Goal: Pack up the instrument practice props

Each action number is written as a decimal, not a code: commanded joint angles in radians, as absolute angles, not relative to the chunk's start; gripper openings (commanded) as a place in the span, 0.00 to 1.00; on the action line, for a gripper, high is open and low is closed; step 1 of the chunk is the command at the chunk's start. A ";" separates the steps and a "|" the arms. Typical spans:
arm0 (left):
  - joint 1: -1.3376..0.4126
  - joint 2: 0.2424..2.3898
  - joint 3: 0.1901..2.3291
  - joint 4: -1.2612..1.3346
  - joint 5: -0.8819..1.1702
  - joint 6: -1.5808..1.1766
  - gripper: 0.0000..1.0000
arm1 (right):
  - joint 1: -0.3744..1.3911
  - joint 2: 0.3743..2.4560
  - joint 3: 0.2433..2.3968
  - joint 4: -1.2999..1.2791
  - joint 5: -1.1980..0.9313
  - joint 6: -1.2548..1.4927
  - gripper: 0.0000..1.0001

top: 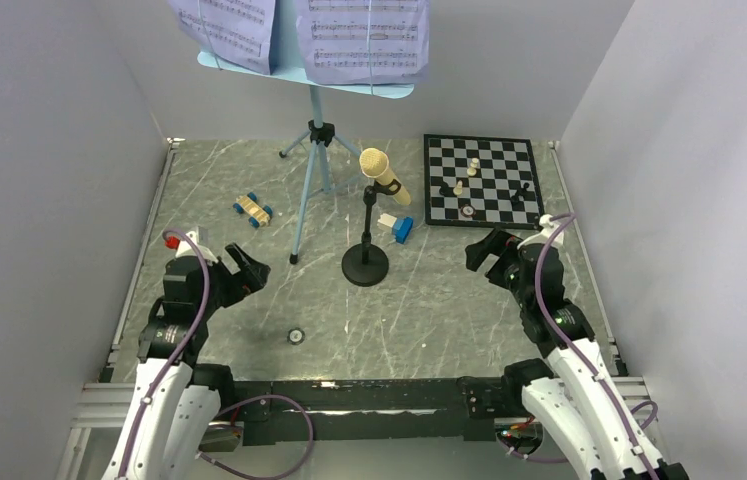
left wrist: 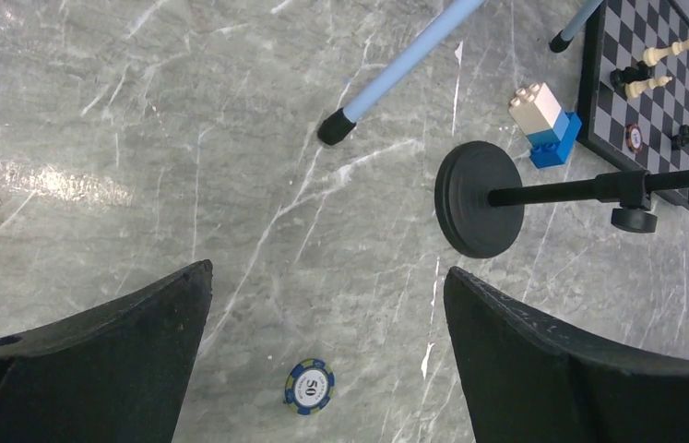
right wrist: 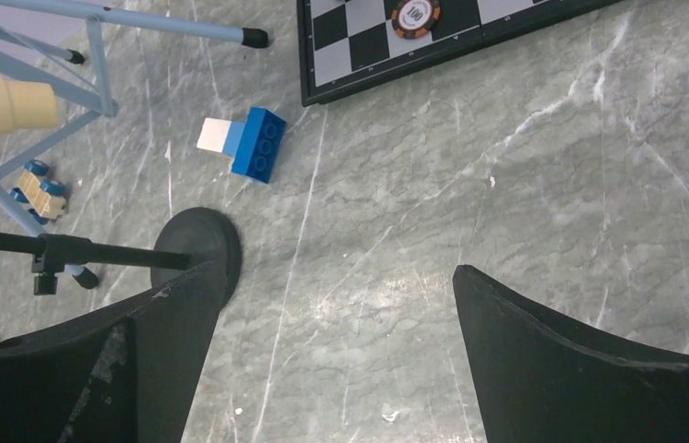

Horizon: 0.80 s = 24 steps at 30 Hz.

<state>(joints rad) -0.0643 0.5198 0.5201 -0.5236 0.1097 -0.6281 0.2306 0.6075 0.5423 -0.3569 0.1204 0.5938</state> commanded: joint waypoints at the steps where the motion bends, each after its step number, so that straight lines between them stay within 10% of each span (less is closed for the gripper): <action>1: -0.063 0.511 0.534 -0.494 0.143 -0.570 0.99 | 0.233 0.622 0.554 -0.310 0.105 0.596 1.00; 11: -0.094 0.499 0.496 -0.385 0.280 -0.523 0.99 | 0.233 0.703 0.583 -0.361 0.136 0.690 1.00; 24: -0.684 0.665 0.650 -0.211 -0.166 -0.377 0.99 | 0.233 0.665 0.568 -0.364 0.024 0.626 1.00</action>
<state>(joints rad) -0.6292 0.6743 0.6312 -0.3695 -0.0750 -0.4709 0.2306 0.6735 0.5430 -0.3580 0.0505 0.6613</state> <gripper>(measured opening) 0.994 0.994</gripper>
